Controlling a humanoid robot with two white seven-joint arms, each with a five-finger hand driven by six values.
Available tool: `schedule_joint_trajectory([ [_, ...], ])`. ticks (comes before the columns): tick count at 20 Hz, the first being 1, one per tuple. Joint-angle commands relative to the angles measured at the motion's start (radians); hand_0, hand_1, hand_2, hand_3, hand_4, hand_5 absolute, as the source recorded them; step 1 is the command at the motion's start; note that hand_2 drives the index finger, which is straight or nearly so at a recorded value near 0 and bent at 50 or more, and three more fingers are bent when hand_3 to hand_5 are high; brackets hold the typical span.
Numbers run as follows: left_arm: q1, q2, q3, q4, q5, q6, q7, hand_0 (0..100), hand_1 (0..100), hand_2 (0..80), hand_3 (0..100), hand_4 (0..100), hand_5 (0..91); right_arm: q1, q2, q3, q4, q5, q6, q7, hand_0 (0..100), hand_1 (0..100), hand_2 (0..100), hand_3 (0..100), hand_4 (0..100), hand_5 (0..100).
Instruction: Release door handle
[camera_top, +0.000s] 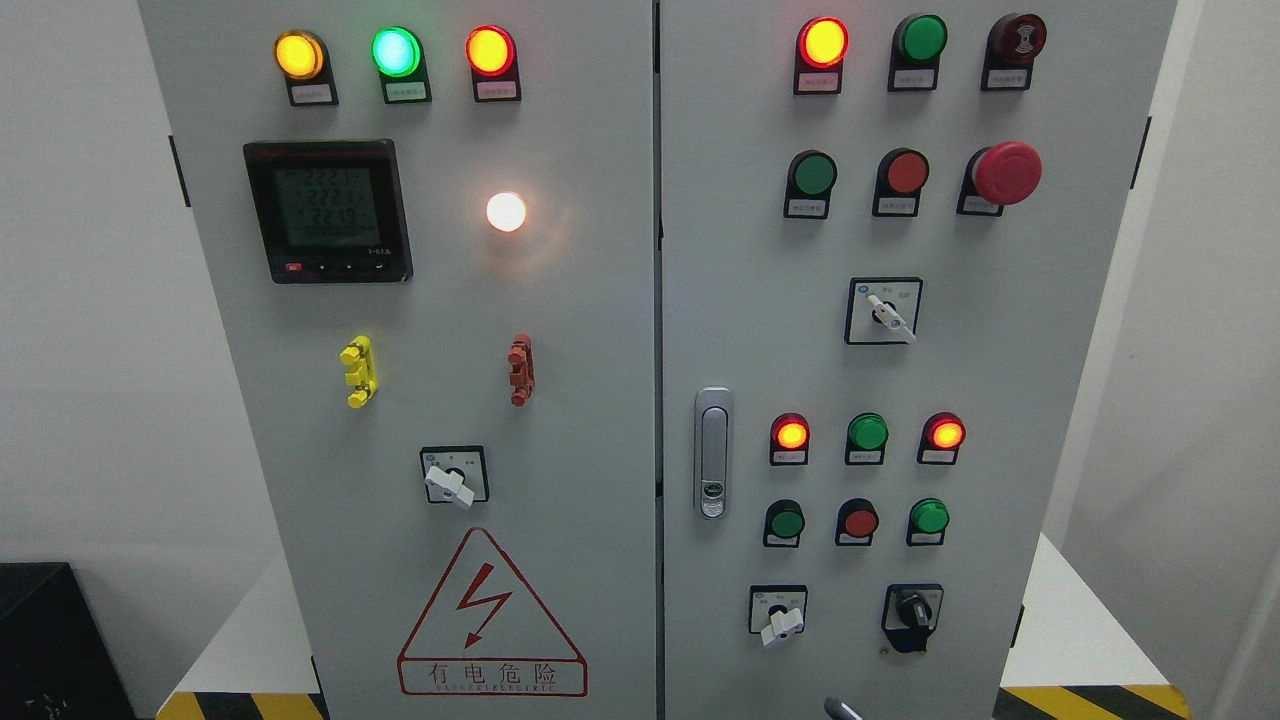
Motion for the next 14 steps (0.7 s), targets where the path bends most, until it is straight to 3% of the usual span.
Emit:
schedule_joint_trajectory([
  [1, 0.000, 0.000, -0.021, -0.020, 0.000, 0.000, 0.000, 0, 0, 2.3, 10, 1, 0.0, 0.011, -0.002, 0.006, -0.025, 0.001, 0.003, -0.002, 25, 15, 0, 0, 0, 0],
  [9, 0.000, 0.000, -0.021, -0.020, 0.000, 0.000, 0.000, 0, 0, 2.3, 9, 1, 0.0, 0.013, 0.001, 0.009, -0.042, 0.006, 0.006, -0.005, 25, 15, 0, 0, 0, 0],
  [11, 0.000, 0.000, -0.021, -0.020, 0.000, 0.000, 0.000, 0, 0, 2.3, 9, 1, 0.0, 0.013, 0.002, 0.006, -0.061, 0.010, 0.006, -0.010, 25, 16, 0, 5, 9, 0],
  [12, 0.000, 0.000, -0.021, -0.020, 0.000, 0.000, 0.000, 0, 0, 2.3, 9, 1, 0.0, 0.013, 0.002, 0.006, -0.073, 0.024, 0.006, -0.010, 24, 20, 0, 18, 25, 5],
  [13, 0.000, 0.000, -0.021, -0.020, 0.000, 0.000, 0.000, 0, 0, 2.3, 10, 1, 0.0, 0.011, 0.004, 0.004, -0.082, 0.054, 0.005, -0.011, 23, 25, 0, 27, 31, 18],
  [14, 0.000, 0.000, -0.021, -0.020, 0.000, 0.000, 0.000, 0, 0, 2.3, 10, 1, 0.0, 0.010, 0.010, 0.003, -0.091, 0.099, 0.005, -0.016, 24, 26, 0, 31, 33, 21],
])
